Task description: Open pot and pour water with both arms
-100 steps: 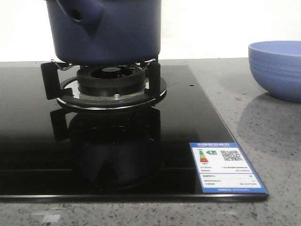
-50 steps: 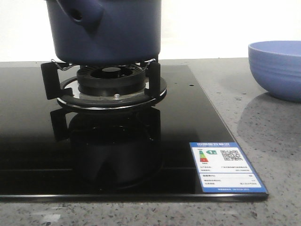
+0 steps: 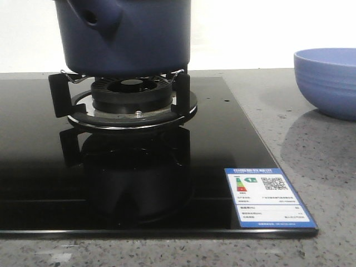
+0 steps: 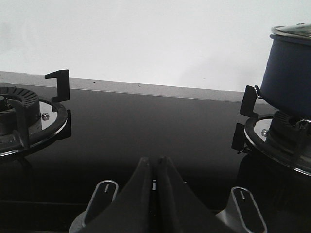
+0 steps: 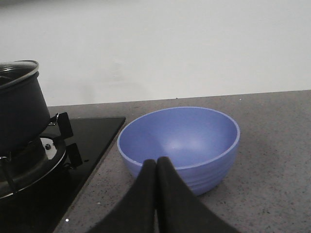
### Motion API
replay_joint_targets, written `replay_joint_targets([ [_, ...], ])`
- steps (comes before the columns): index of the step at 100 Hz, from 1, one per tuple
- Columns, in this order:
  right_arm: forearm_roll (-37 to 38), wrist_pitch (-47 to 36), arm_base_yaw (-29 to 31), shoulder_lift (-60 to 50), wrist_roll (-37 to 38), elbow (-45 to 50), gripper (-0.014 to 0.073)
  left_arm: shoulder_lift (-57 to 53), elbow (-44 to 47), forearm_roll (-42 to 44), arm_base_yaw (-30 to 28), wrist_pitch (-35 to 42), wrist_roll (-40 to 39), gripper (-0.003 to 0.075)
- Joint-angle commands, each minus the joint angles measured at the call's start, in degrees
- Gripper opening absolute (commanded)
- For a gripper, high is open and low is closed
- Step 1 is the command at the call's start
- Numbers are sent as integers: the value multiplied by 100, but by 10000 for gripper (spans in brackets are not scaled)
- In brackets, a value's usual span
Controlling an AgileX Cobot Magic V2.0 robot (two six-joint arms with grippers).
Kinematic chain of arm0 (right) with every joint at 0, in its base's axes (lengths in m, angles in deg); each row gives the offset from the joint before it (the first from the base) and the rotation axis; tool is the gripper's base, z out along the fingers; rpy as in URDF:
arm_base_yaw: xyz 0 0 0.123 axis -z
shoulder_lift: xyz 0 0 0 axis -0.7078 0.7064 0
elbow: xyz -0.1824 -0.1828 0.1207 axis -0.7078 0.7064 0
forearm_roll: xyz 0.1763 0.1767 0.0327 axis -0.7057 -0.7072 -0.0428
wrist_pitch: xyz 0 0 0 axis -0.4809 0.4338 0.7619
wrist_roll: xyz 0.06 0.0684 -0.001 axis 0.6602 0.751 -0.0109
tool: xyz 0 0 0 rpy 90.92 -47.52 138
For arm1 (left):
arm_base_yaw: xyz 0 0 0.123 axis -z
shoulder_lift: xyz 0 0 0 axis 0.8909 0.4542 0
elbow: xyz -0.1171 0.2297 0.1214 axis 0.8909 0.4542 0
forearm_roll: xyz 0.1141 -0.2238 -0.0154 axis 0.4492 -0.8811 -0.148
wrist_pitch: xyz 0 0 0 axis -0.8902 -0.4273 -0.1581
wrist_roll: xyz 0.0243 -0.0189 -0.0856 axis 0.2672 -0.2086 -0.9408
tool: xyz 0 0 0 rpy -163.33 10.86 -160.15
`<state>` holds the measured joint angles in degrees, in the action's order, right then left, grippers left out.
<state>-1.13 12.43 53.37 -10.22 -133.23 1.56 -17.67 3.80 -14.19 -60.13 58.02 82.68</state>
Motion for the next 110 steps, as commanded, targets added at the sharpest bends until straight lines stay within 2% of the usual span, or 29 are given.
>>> replay_joint_targets([
  [1,545,-357,-7,47,202,-152,-63,-161,203,-10,54,370,-60,-20],
  [5,1050,-384,-7,57,824,-138,-63,-161,203,-10,54,370,-60,-20],
  [16,3098,-795,-7,57,2813,118,-63,-161,203,-10,54,370,-60,-20],
  [29,4900,-1538,-7,47,4270,716,-63,-161,203,-10,54,370,-60,-20],
  [36,5449,-1619,-7,19,4811,988,-63,-161,203,-10,54,370,-60,-20],
  [53,5567,-1580,-221,-670,4899,1517,-63,-161,203,-10,54,360,-60,-20],
  [57,5551,-1185,-295,-921,4899,1506,-63,-161,203,-10,54,360,-60,-20],
  [110,5603,-1147,-366,-866,4899,1506,-63,-153,203,-10,54,360,-60,-20],
])
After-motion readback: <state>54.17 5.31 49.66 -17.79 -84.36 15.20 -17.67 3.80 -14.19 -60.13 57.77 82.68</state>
